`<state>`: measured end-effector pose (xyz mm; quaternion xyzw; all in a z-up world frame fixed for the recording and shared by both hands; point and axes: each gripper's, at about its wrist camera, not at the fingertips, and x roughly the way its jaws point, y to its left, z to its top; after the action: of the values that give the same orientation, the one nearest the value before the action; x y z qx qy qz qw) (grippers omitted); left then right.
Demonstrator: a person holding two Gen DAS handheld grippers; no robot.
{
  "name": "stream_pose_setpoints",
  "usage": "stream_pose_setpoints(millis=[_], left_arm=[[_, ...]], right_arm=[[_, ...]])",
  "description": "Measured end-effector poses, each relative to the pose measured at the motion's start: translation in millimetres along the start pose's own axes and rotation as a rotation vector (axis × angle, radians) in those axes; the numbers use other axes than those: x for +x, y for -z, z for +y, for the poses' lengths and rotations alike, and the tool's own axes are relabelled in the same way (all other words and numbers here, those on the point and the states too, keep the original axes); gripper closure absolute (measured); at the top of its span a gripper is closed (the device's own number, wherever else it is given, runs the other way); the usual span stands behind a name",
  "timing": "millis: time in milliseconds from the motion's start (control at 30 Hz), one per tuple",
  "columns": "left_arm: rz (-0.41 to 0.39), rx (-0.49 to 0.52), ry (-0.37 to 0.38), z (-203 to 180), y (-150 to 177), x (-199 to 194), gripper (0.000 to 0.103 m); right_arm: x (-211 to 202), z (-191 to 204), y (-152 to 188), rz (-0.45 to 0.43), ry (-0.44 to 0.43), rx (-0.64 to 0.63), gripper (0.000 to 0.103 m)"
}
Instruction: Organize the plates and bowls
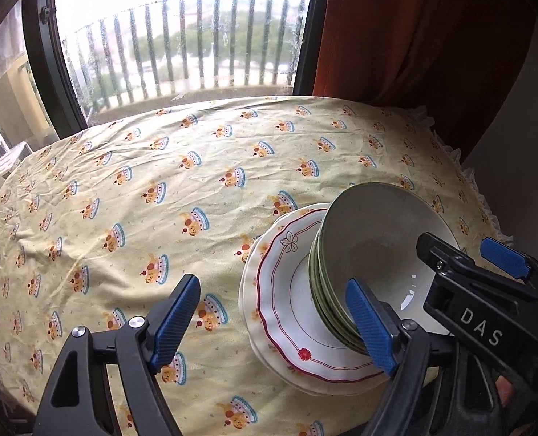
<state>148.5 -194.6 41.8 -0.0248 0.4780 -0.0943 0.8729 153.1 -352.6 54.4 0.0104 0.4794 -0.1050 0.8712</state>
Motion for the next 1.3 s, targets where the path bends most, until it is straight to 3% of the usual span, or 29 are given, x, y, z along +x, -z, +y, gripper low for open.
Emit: stream_pose_setpoints(millis=[133, 200, 233, 567, 767, 933, 1300], left_arm=[[-0.072, 0.002, 0.025, 27.1, 5.5, -22.8, 0.013], [-0.105, -0.002, -0.006, 39.0, 10.0, -30.4, 0.008], [-0.128, -0.007, -0.028, 44.8, 14.3, -34.1, 0.001], [-0.32, -0.155, -0.229, 89.4, 83.1, -57.3, 0.0], [-0.405, -0.273, -0.286, 87.7, 135.1, -77.8, 0.0], [-0.407, -0.258, -0.356, 78.7, 160.4, -90.4, 0.0], [-0.452, -0.219, -0.311, 63.0, 167.9, -99.4, 0.0]], right_arm=[[-35.8, 9.9, 7.4, -0.099, -0.002, 0.034, 0.022], [-47.7, 17.1, 14.6, -0.133, -0.031, 0.032, 0.02], [-52.4, 21.6, 19.0, -0.15, -0.048, 0.025, 0.019], [-56.0, 52.6, 81.7, -0.303, -0.213, -0.125, 0.011], [-50.6, 46.0, 127.0, -0.3, -0.288, -0.165, 0.007], [-63.0, 37.6, 152.8, -0.351, -0.298, -0.207, 0.003], [-76.5, 27.7, 159.4, -0.426, -0.313, -0.16, 0.001]])
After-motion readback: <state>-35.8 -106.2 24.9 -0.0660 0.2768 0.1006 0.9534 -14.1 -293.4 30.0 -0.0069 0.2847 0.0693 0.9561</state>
